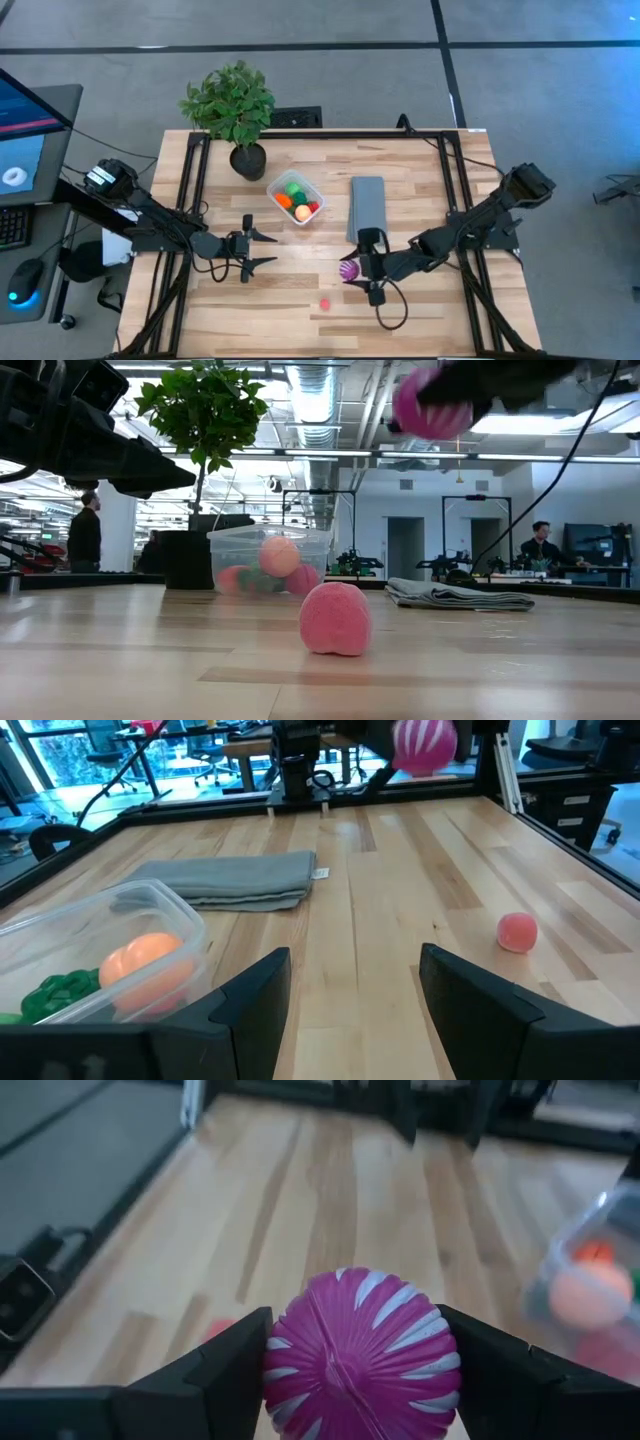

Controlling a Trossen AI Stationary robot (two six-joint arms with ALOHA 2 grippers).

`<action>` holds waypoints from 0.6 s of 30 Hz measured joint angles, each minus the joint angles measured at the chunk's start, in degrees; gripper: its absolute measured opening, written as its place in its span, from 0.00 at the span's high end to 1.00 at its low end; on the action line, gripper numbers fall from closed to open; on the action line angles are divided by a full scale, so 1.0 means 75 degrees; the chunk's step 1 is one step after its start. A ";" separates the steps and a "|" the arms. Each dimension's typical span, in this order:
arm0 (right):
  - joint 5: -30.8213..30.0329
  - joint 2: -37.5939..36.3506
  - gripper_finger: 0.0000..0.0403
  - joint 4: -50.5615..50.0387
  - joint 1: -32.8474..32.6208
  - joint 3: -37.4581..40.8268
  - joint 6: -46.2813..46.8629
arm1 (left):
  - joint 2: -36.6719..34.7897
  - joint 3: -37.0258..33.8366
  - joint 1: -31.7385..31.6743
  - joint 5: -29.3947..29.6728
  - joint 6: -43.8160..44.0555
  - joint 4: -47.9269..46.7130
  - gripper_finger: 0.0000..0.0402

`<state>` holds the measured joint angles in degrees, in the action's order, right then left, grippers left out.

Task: Pick and placing Produce into tupperware
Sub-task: Put the purple onion into the transparent bin

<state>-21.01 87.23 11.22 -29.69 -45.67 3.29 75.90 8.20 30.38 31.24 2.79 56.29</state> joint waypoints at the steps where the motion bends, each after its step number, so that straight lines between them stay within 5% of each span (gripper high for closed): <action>1: -0.0003 -0.0093 0.29 0.0052 0.0000 0.0000 -0.0101 | 0.0000 0.0001 -0.0001 0.0000 0.0000 -0.0002 0.47; 18: -0.0001 -0.1141 0.29 0.0286 0.0436 0.0000 -0.1253 | 0.0000 -0.0002 -0.0002 -0.0003 0.0000 0.0010 0.47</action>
<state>-21.02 78.68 13.37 -26.42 -45.67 -6.11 75.90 8.19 30.37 31.22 2.79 56.36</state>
